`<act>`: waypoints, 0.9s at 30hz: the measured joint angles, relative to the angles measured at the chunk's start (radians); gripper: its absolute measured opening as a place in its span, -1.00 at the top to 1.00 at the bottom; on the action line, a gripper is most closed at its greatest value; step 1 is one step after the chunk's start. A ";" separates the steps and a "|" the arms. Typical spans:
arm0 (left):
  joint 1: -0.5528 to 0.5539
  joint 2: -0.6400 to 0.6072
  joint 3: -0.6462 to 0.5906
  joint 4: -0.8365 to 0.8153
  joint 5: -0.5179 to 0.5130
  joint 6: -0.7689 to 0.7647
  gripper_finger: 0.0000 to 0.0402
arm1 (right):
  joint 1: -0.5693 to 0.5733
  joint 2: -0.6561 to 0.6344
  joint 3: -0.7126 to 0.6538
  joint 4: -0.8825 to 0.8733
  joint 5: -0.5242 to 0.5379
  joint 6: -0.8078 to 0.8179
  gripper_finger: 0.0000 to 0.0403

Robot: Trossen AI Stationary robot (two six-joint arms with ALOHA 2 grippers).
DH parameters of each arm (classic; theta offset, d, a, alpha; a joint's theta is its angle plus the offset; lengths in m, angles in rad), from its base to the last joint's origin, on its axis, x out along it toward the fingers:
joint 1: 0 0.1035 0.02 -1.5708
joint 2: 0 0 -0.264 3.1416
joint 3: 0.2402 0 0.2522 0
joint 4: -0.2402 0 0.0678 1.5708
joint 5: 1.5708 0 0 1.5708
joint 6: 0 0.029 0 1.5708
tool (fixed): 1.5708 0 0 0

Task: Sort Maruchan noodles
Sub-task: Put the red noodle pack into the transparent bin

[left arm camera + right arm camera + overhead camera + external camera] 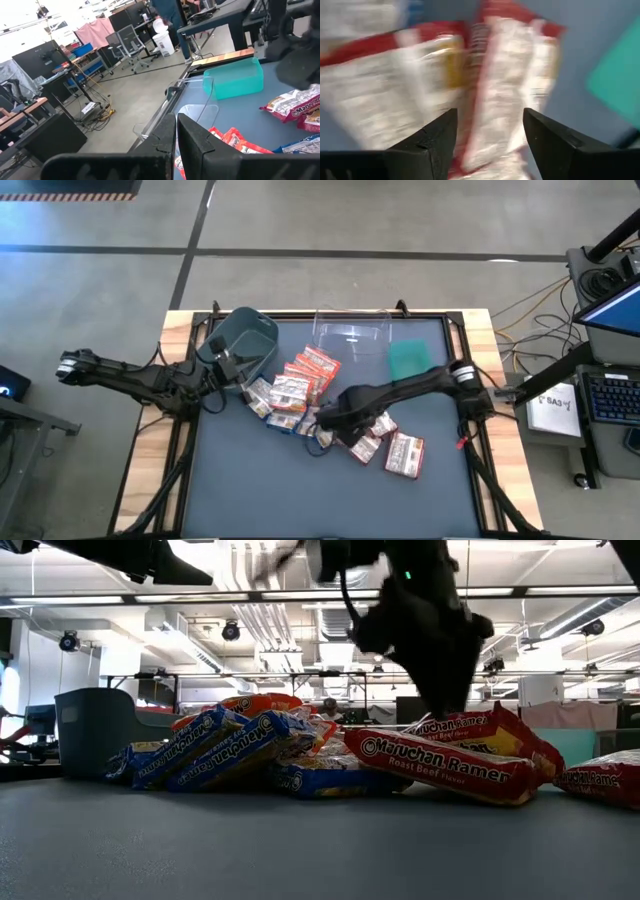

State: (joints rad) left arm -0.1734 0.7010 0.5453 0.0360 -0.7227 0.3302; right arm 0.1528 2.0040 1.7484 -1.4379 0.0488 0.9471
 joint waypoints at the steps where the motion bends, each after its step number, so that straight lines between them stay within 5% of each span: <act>1: 0.000 0.000 0.000 0.000 0.000 0.000 1.00 | -0.001 0.013 0.002 -0.002 0.005 -0.011 -0.04; 19: 0.000 0.000 0.000 -0.001 0.000 0.001 1.00 | 0.003 0.149 0.003 -0.009 0.048 -0.040 0.04; 27: 0.000 0.000 0.000 -0.001 0.000 0.001 1.00 | 0.005 0.147 0.002 -0.007 0.079 -0.058 0.68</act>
State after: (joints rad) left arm -0.1734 0.7006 0.5453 0.0355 -0.7229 0.3309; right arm 0.1582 2.1509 1.7509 -1.4450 0.1283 0.8887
